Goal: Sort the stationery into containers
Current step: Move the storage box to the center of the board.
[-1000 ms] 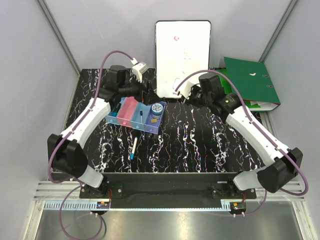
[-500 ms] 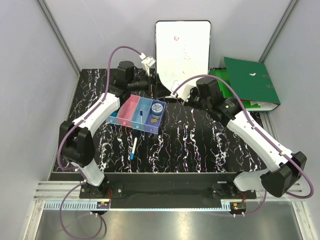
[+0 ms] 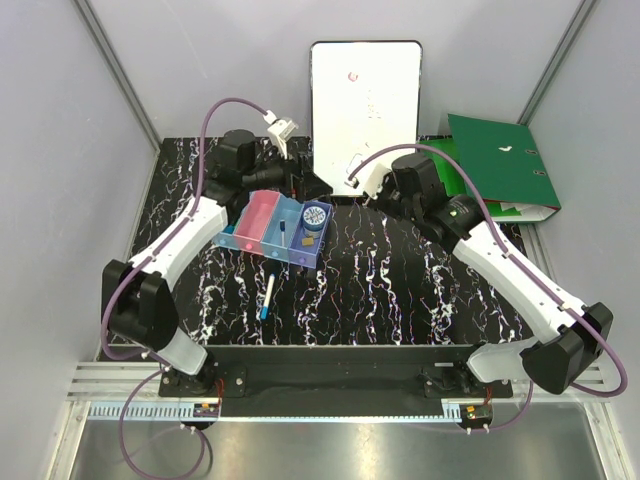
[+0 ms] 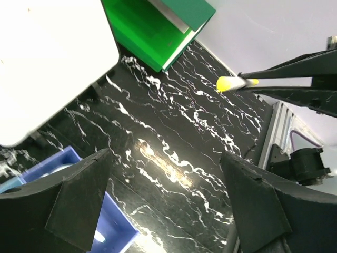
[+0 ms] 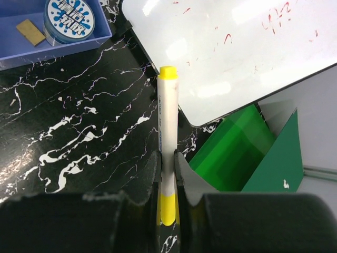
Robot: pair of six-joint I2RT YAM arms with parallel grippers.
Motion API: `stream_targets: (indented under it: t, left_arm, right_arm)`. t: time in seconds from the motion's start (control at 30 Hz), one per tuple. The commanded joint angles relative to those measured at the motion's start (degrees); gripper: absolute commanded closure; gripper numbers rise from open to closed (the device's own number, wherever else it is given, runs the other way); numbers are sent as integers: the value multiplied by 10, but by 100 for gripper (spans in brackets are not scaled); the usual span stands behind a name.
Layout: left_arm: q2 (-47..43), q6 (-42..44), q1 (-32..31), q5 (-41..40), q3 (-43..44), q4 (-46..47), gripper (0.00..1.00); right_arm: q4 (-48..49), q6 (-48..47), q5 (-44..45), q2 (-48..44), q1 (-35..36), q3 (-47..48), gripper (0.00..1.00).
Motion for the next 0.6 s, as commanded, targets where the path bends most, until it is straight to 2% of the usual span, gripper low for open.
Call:
stream_targets:
  t: [0.0, 0.27, 0.33, 0.4, 0.43, 0.5, 0.57]
  left_arm:
    - [-18, -46, -3, -29, -17, 52, 12]
    - [-11, -90, -14, -26, -11, 75, 12]
    - [-13, -77, -13, -43, -6, 52, 12]
    - [-14, -29, -12, -64, 11, 15, 12]
    - [-16, -5, -12, -100, 16, -31, 12]
    - [-27, 57, -6, -139, 20, -65, 12]
    - [-34, 81, 15, -201, 14, -99, 11]
  right_arm:
    - [27, 62, 26, -3, 6, 17, 100]
    - [31, 105, 26, 5, 6, 31, 100]
    - [30, 100, 27, 6, 5, 35, 100]
    - [31, 92, 29, 7, 6, 38, 100]
    - [31, 90, 30, 7, 6, 39, 100]
    - [32, 85, 30, 7, 6, 38, 100]
    - [34, 84, 34, 5, 6, 36, 100]
